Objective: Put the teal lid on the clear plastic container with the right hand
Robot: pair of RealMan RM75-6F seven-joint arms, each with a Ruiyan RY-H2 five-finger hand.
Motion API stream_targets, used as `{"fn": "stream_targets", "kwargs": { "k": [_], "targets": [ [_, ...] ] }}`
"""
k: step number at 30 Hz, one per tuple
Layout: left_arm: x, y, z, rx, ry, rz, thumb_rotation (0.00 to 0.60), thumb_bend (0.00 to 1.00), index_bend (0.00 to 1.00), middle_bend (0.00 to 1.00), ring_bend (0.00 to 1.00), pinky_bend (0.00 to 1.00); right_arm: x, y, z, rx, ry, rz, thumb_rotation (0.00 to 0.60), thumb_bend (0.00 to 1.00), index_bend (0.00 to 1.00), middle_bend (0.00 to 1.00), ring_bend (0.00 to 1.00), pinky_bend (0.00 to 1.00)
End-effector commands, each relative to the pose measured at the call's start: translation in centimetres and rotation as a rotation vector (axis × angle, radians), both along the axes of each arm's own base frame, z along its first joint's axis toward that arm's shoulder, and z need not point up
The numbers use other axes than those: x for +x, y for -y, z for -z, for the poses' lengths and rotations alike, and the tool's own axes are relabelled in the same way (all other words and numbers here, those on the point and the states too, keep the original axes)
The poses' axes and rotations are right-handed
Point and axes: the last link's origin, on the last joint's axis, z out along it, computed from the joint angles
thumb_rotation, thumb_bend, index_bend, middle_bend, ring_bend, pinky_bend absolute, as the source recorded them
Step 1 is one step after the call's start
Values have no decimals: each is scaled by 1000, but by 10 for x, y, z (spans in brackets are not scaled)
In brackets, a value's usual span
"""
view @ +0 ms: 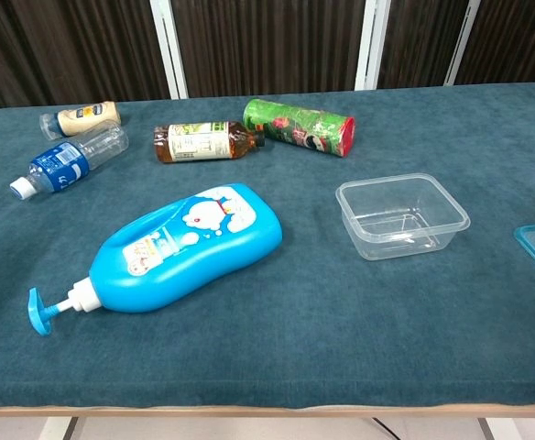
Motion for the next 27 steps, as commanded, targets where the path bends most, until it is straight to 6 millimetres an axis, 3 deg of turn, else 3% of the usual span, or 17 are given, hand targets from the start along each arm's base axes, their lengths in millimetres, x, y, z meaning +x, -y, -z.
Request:
{"fn": "stream_targets", "kwargs": {
  "k": [1, 13, 27],
  "targets": [
    [0, 0, 0, -2, 2, -1, 600, 337, 176, 97, 86, 387, -7, 19, 1, 49, -72, 12, 600, 203, 0, 0, 14, 0],
    [0, 1, -1, -4, 11, 1, 600, 338, 186, 96, 85, 388, -11, 49, 30, 154, -94, -15, 600, 202, 0, 0, 13, 0],
    [1, 1, 0, -11, 8, 6, 600, 339, 190, 97, 85, 388, -15, 66, 40, 228, -109, -25, 600, 202, 0, 25, 17, 0]
  ]
}}
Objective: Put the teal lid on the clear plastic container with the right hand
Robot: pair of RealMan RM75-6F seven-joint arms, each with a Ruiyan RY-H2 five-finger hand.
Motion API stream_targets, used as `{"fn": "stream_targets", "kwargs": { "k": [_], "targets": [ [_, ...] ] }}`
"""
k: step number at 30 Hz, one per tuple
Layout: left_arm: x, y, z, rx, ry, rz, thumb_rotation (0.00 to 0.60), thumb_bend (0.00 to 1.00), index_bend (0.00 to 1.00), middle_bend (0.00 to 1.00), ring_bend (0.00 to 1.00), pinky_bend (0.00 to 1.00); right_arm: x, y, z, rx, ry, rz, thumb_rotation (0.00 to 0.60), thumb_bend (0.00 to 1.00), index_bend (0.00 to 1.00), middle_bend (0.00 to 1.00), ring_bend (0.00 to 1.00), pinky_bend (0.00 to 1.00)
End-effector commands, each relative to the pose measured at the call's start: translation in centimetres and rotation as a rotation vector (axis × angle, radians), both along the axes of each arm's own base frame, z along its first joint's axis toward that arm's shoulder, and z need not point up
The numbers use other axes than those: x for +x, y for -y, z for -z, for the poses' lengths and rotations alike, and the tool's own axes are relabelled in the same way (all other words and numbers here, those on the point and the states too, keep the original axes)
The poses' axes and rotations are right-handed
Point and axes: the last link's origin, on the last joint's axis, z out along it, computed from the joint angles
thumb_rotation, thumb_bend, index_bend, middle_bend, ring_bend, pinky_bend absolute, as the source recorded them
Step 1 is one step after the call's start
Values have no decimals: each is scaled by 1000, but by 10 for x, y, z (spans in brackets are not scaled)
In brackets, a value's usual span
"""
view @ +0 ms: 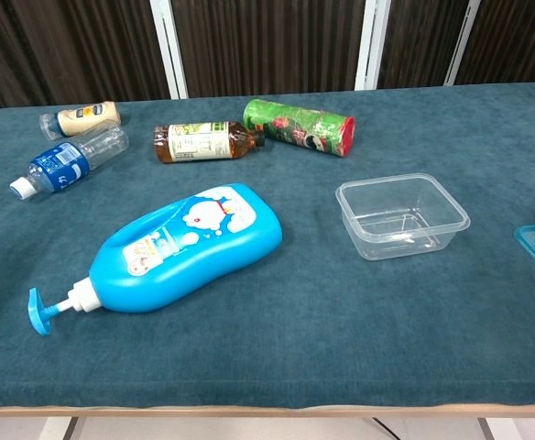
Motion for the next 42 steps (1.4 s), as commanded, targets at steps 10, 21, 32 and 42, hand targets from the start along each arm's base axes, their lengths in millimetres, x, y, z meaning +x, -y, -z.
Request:
{"fn": "stream_targets", "kwargs": {
  "k": [10, 21, 32, 42],
  "targets": [
    [1, 0, 1, -10, -1, 4, 600, 338, 193, 97, 85, 388, 0, 8, 13, 48, -5, 1, 600, 202, 1, 48, 35, 0],
    [2, 1, 2, -17, 0, 11, 600, 337, 194, 97, 86, 388, 2, 6, 23, 37, 32, -15, 600, 258, 131, 228, 280, 214],
    [2, 0, 3, -22, 0, 10, 600, 337, 195, 97, 85, 388, -2, 0, 12, -23, 97, -32, 600, 386, 408, 531, 678, 671],
    [2, 0, 3, -25, 3, 5, 600, 337, 195, 96, 85, 388, 23, -16, -18, -137, 248, -85, 600, 387, 419, 540, 689, 681]
  ]
}}
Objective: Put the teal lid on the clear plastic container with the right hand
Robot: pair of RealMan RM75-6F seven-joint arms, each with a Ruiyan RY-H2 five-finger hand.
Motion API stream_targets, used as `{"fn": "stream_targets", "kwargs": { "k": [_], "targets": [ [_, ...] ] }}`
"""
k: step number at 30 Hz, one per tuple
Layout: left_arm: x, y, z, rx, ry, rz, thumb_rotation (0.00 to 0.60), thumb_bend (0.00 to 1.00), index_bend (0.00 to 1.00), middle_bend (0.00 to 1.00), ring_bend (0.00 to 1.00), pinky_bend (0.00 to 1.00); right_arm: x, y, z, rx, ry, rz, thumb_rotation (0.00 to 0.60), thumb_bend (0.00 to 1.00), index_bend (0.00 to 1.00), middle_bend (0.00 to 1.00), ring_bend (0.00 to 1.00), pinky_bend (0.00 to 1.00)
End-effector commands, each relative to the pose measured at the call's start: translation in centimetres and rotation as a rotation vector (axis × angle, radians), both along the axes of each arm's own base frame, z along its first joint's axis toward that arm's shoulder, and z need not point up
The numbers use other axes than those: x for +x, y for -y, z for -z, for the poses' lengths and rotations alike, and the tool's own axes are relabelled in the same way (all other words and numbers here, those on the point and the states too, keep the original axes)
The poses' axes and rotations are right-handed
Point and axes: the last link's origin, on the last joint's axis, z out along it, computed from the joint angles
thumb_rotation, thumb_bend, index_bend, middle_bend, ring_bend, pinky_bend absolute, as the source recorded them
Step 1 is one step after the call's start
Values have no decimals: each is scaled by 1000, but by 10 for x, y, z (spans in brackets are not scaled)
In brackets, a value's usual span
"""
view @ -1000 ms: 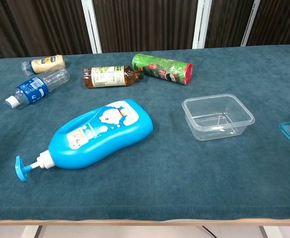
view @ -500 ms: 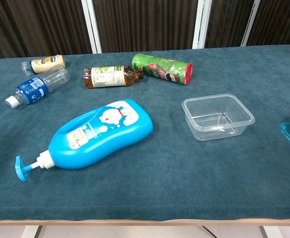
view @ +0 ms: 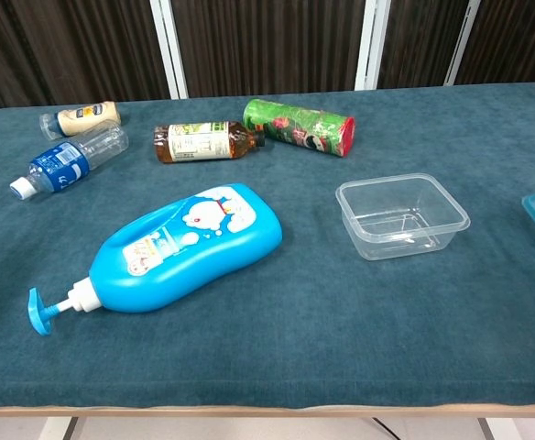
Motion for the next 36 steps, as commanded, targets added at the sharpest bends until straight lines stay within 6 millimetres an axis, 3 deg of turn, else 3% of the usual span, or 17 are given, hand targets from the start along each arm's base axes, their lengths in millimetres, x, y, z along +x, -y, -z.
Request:
{"fn": "stream_targets", "kwargs": {
  "k": [1, 5, 9, 16, 25, 36],
  "targets": [
    [0, 0, 0, -2, 1, -1, 600, 337, 195, 96, 86, 388, 16, -10, -13, -30, 81, -27, 600, 387, 419, 540, 689, 681],
    [1, -1, 1, -6, -1, 3, 600, 337, 195, 97, 85, 388, 38, -10, -19, -41, 130, -99, 600, 387, 420, 540, 684, 673],
    [1, -1, 2, -8, -1, 6, 600, 337, 195, 97, 86, 388, 58, 4, -12, -28, 148, -148, 600, 387, 425, 539, 663, 655],
    [0, -1, -1, 2, 6, 1, 600, 337, 195, 96, 85, 388, 90, 36, 12, 4, 150, -219, 600, 386, 425, 539, 641, 641],
    [0, 0, -2, 1, 8, 11, 600, 337, 196, 97, 86, 388, 131, 50, 46, 79, 147, -297, 600, 387, 409, 539, 593, 593],
    [-1, 0, -5, 8, 20, 4, 600, 337, 196, 97, 91, 388, 149, 54, 68, 105, 117, -315, 600, 386, 370, 522, 511, 499]
  ]
}}
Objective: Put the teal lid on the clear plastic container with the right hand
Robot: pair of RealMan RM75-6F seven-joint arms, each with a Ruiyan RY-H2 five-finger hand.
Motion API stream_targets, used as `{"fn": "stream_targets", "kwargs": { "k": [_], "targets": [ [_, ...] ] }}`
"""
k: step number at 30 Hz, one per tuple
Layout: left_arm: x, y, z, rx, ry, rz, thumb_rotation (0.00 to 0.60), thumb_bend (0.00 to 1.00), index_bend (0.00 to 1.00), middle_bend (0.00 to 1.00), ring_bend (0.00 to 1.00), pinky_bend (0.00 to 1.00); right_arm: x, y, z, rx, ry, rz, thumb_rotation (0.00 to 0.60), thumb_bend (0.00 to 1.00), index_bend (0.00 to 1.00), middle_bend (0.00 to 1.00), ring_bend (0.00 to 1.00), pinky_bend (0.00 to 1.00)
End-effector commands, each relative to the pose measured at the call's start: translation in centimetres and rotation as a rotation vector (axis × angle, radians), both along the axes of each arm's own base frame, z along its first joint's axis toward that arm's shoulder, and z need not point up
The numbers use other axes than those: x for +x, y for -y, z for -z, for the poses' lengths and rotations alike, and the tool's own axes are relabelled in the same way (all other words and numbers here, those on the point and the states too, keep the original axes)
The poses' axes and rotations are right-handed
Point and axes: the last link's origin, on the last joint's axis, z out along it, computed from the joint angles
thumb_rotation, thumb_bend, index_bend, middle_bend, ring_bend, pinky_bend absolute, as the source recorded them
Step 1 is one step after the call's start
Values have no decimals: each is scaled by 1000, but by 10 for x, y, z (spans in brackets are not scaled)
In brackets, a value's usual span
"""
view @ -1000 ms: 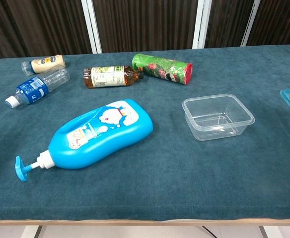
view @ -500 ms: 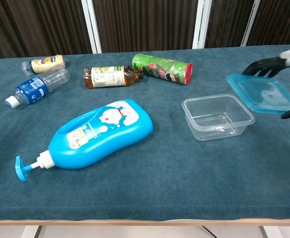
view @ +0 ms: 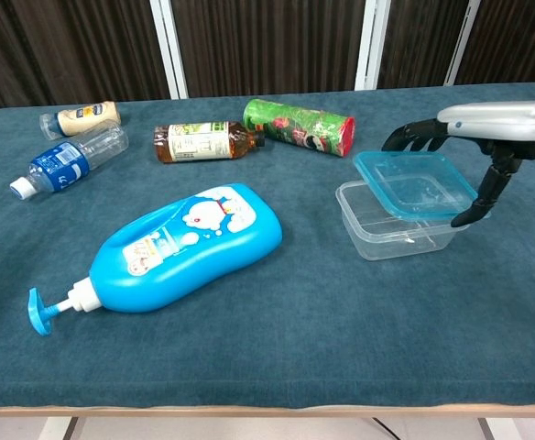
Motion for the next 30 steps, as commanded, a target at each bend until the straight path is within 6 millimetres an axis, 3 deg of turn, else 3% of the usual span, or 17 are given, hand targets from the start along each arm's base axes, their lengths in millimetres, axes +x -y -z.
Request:
{"fn": "stream_targets", "kwargs": {
  "k": [1, 15, 30],
  "targets": [
    [0, -1, 0, 0, 1, 0, 600, 337, 196, 97, 91, 388, 3, 1, 7, 12, -10, 2, 600, 386, 367, 516, 501, 488],
    [0, 1, 1, -6, 0, 1, 600, 336, 196, 97, 94, 388, 3, 3, 15, 19, -17, 14, 600, 386, 317, 402, 359, 352],
    [0, 1, 0, -4, 1, 3, 600, 336, 196, 97, 94, 389, 3, 5, 21, 24, 1, 14, 600, 386, 306, 382, 333, 332]
  ]
}}
